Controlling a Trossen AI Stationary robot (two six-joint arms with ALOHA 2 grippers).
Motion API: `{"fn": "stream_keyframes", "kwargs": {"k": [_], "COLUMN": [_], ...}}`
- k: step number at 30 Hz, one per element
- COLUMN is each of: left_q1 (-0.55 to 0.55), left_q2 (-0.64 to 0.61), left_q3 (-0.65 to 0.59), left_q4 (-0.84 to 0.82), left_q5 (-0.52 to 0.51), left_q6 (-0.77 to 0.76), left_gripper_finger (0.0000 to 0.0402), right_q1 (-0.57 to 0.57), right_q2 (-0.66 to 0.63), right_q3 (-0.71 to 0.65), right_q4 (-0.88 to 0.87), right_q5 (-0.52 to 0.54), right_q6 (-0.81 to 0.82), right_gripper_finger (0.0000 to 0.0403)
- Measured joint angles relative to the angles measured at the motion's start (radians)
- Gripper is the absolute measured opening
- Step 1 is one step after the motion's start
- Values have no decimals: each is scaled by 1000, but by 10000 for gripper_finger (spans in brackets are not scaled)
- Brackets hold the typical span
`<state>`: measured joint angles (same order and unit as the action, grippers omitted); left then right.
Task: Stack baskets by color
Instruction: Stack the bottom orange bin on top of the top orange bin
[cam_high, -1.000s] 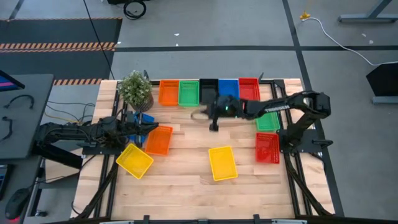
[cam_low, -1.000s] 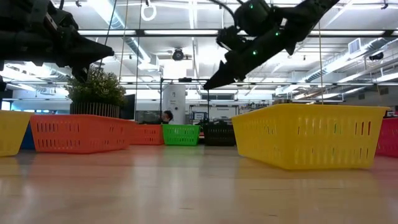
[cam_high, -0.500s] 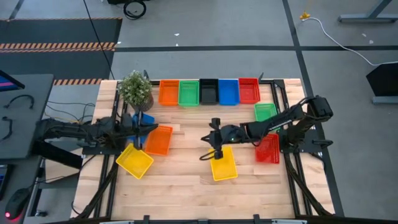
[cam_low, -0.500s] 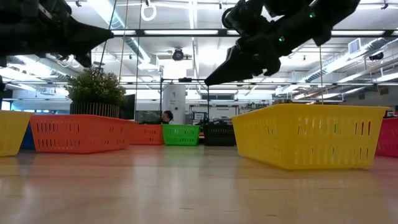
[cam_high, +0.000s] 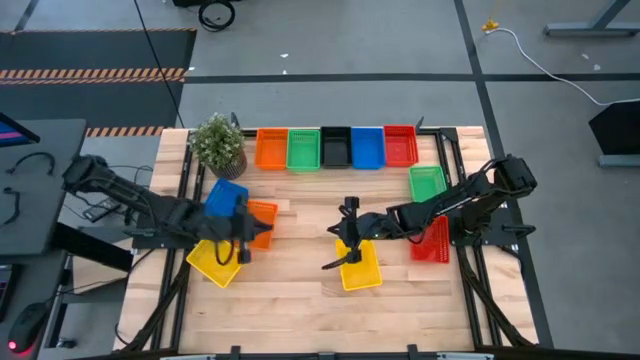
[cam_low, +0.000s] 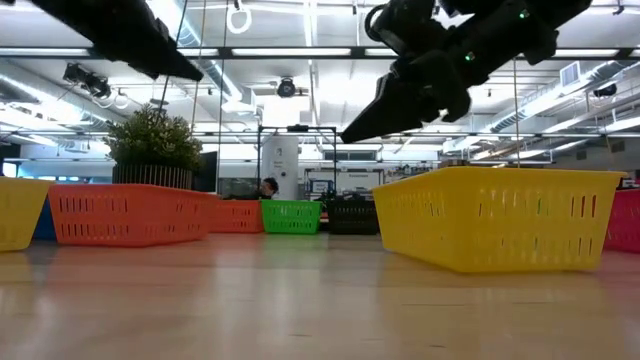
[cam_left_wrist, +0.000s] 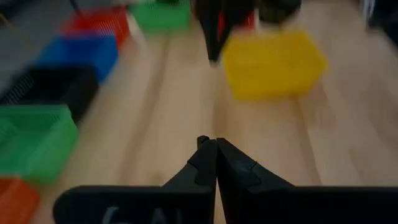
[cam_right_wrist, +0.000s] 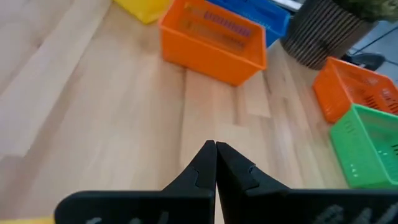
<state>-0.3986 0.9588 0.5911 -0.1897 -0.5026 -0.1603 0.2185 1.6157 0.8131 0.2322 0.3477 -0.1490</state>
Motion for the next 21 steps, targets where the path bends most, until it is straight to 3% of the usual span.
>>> {"fn": "stream_keyframes", "kwargs": {"k": [6, 9, 17, 21], "left_q1": [-100, -150, -255, -268], "left_q2": [231, 333, 514, 552], "left_q3": [250, 332, 369, 368], "left_q4": [-409, -508, -521, -522], "left_q5": [12, 56, 133, 88], "left_q6": [-261, -345, -565, -586], "left_gripper_finger": [31, 53, 136, 175], "right_q1": [44, 49, 40, 24], "right_q2": [0, 0, 0, 0], "right_q3": [0, 0, 0, 0], "right_q4": [14, 19, 14, 22], "right_q5": [3, 5, 78, 78], "right_q6": [-70, -91, -113, -154], "right_gripper_finger": [8, 8, 8, 7]}}
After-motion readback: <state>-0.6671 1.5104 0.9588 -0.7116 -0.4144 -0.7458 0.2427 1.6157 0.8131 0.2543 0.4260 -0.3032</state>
